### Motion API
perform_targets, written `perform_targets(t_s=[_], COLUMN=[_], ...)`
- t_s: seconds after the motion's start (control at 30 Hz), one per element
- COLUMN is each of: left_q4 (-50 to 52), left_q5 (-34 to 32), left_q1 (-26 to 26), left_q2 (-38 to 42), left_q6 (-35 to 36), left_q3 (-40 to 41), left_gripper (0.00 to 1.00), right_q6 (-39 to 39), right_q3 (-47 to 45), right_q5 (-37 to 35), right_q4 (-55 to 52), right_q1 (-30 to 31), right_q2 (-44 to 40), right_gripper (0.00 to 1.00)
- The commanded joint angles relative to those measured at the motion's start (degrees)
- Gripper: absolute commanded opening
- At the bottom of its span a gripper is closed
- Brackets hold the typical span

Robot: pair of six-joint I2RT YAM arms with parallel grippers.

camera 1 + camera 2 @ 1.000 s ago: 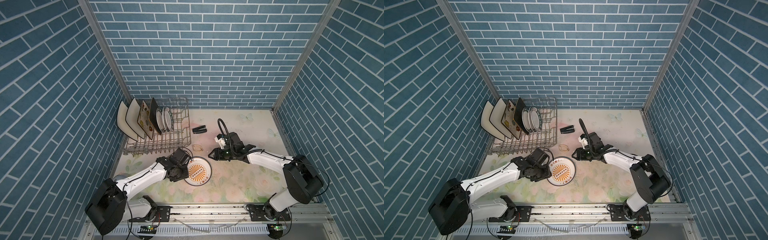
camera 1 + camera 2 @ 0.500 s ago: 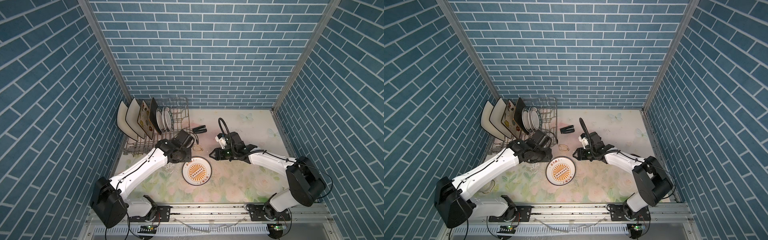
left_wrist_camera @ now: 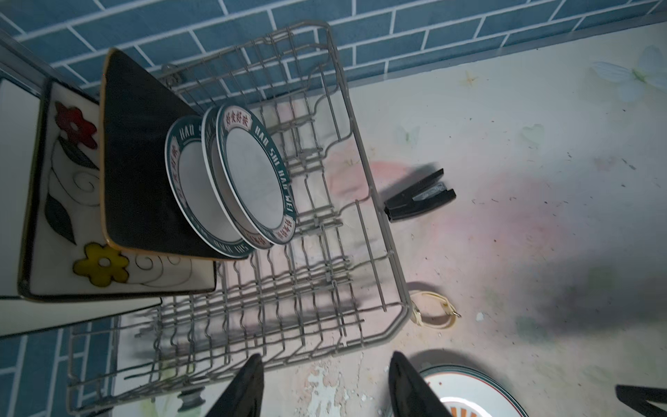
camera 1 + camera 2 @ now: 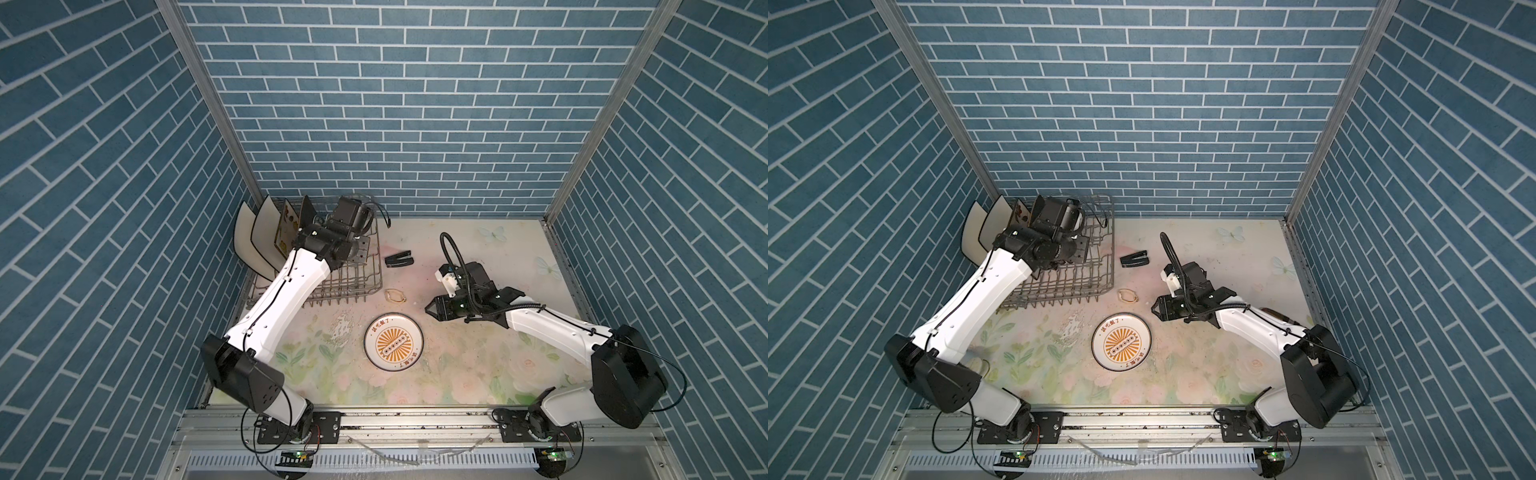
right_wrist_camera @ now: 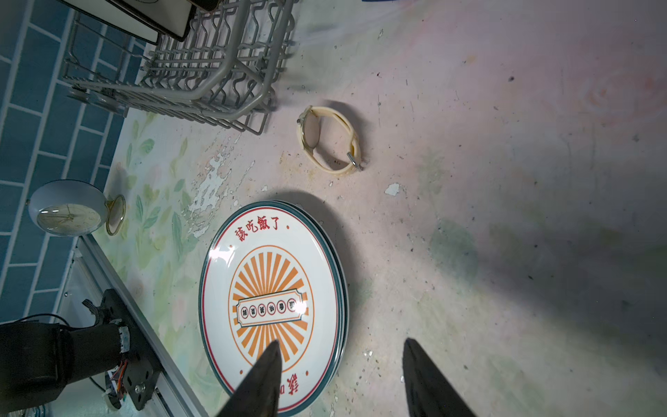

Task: Unload the plates from the dish rack
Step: Pick up a plate from the dish rack.

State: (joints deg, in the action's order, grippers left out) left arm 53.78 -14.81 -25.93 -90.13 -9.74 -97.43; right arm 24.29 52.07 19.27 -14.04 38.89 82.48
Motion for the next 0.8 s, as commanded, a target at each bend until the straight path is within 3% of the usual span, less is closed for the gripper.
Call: perform_targets(t_s=[0.0,0.17,0.5,0.77], left_q4=[-0.95,-5.60,-3.34,-4.79], left_q5=[-3.22,-4.17,-6.69,-5.83], left_q1=[2.45,5.49,7.23,10.20], left_q2=[-4.48,-10.25,-25.89,-30.42], left_q6=[5.49,6.71,10.34,10.15], left_q3=[-2.96,-6.82,-25.77,-30.11], left_gripper=[0.57,0.55,0.54,0.53], right_q6=[-3.70,-4.79,-6.10,-5.60], right_q3=[3.89,5.07,7.59,10.85], right_q5=[-0.90,-1.12,-1.34,-0.94], right_q4=[-3.35,-4.51,-6.52,-6.50], right_q1=[0.25,0.23,0.19,0.14], right_q2=[-0.93,-0.36,2.78,6.41], right_gripper=[0.55,0.55,0.54,0.54])
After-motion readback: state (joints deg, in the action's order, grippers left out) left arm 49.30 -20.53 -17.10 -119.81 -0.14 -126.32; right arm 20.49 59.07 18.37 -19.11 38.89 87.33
